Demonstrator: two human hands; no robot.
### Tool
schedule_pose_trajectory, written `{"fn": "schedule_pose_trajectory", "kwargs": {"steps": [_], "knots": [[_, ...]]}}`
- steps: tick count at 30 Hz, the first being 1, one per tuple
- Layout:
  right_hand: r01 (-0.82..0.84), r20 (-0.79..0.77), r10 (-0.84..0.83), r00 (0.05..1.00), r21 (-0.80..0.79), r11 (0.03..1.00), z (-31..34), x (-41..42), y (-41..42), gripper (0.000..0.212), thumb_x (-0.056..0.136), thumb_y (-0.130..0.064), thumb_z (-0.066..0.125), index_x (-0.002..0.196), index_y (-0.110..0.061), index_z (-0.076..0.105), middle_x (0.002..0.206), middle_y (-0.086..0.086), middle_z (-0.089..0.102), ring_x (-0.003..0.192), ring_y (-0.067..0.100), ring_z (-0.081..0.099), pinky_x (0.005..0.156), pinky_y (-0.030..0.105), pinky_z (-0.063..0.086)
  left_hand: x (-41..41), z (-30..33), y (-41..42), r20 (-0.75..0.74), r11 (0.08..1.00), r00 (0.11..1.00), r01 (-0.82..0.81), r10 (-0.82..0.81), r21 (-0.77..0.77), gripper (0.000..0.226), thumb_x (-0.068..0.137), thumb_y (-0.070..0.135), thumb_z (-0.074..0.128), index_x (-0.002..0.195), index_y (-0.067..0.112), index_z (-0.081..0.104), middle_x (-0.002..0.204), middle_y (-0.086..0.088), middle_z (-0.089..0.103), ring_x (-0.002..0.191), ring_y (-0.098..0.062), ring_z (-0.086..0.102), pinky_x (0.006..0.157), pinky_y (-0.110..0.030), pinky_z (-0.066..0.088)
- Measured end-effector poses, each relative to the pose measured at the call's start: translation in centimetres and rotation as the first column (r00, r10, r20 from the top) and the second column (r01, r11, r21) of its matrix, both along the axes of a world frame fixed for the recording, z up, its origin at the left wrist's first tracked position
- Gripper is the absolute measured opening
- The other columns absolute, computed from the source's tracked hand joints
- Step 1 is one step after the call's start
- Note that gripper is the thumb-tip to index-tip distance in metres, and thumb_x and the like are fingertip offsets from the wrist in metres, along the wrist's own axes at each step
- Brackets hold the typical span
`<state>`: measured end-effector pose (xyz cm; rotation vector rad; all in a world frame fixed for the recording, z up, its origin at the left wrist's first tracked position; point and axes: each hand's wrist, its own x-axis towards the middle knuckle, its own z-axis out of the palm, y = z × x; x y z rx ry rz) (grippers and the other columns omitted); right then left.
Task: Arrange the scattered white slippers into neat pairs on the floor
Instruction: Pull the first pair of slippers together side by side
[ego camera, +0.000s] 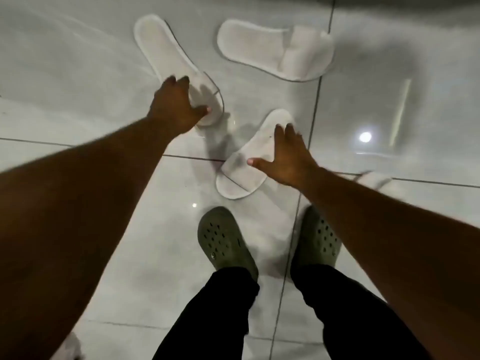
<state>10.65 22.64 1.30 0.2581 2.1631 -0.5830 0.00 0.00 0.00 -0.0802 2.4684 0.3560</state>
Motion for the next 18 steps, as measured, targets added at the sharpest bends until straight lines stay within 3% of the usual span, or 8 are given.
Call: {"fn": "schedule_pose_trajectory", "kwargs": {"steps": [3, 6, 11, 18], "knots": [[-0.034, 0.049, 0.032, 0.998, 0.041, 0.999, -4.9, 1.7, -2.9, 0.125, 0.067, -0.072, 0.064, 0.150, -0.009, -0.003, 0.160, 0.020, -0.013, 0.146, 0.046, -0.007, 0.114, 0.062, 0.019, -2.7, -3.9, 0.2, -0.037, 0.995, 0.997, 0.067, -0.070, -0.076, 0.109, 0.068, 0.062, 0.067, 0.147, 0.007, 0.017, 0.157, -0.023, 0.016, 0.145, -0.039, 0.014, 0.117, -0.049, 0.021], [-0.098, -0.003, 0.099, 0.995, 0.112, 0.989, -8.2, 3.4, -5.1, 0.139, 0.058, -0.075, 0.068, 0.149, -0.006, -0.012, 0.154, 0.027, -0.028, 0.141, 0.052, -0.019, 0.113, 0.063, 0.015, -2.8, -7.5, 0.1, 0.033, 0.982, 0.989, 0.146, -0.143, -0.122, 0.128, 0.060, 0.073, 0.065, 0.149, 0.006, 0.002, 0.159, -0.025, -0.001, 0.146, -0.042, -0.002, 0.120, -0.051, 0.011], [-0.234, -0.176, 0.253, 0.951, 0.117, 0.965, -10.1, 2.7, -4.9, 0.141, 0.057, -0.065, 0.078, 0.149, -0.007, -0.012, 0.155, 0.026, -0.026, 0.141, 0.050, -0.021, 0.115, 0.061, 0.006, 1.6, -9.6, -3.0, -0.081, 0.976, 0.974, 0.209, -0.213, -0.056, 0.118, 0.068, 0.063, 0.067, 0.150, 0.008, 0.002, 0.160, -0.023, -0.005, 0.146, -0.044, -0.005, 0.119, -0.049, 0.006], [-0.412, -0.255, 0.428, 0.867, 0.114, 0.904, -10.7, -1.8, -7.1, 0.139, 0.057, -0.068, 0.074, 0.149, -0.009, -0.011, 0.156, 0.024, -0.024, 0.143, 0.045, -0.021, 0.117, 0.057, 0.002, 2.7, -8.8, -10.8, 0.007, 0.849, 0.850, 0.526, -0.526, -0.052, 0.118, 0.063, 0.054, 0.076, 0.151, 0.023, 0.004, 0.162, -0.013, -0.003, 0.147, -0.039, -0.005, 0.119, -0.055, 0.014]]}}
